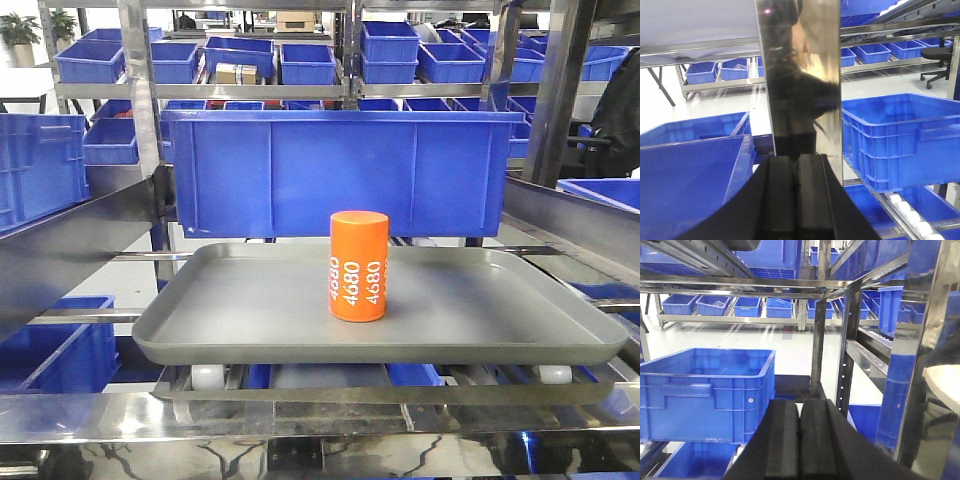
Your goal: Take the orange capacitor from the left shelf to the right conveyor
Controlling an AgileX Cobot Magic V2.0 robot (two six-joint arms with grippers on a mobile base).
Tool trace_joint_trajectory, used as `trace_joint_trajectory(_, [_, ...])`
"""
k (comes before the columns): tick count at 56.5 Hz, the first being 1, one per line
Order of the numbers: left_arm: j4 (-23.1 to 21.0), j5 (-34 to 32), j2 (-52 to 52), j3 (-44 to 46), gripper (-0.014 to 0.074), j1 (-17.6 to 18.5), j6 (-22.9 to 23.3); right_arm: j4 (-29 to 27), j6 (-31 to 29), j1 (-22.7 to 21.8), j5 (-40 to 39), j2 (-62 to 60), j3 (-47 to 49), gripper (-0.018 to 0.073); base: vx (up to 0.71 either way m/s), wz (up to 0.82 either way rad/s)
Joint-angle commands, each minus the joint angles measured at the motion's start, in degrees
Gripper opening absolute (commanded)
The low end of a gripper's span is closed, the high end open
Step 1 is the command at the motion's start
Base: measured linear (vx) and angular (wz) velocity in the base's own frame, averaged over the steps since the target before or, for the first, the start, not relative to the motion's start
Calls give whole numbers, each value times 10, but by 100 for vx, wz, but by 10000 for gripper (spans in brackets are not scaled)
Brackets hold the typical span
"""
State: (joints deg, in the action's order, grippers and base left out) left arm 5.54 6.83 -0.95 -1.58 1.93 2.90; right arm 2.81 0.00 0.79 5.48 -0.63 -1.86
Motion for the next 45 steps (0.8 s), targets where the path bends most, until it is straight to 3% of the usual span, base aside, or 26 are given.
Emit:
trace_joint_trajectory(1, [-4,-45,-5,-14,-6,4,4,2,0,-3,-46,-6,-2,-8,0,0])
trace_joint_trajectory(35, [-4,-45,-5,-14,-6,4,4,2,0,-3,-51,-6,-2,-8,0,0])
trace_joint_trajectory(45, [-4,-45,-5,-14,-6,4,4,-11,13,-3,-181,-6,2,-8,0,0])
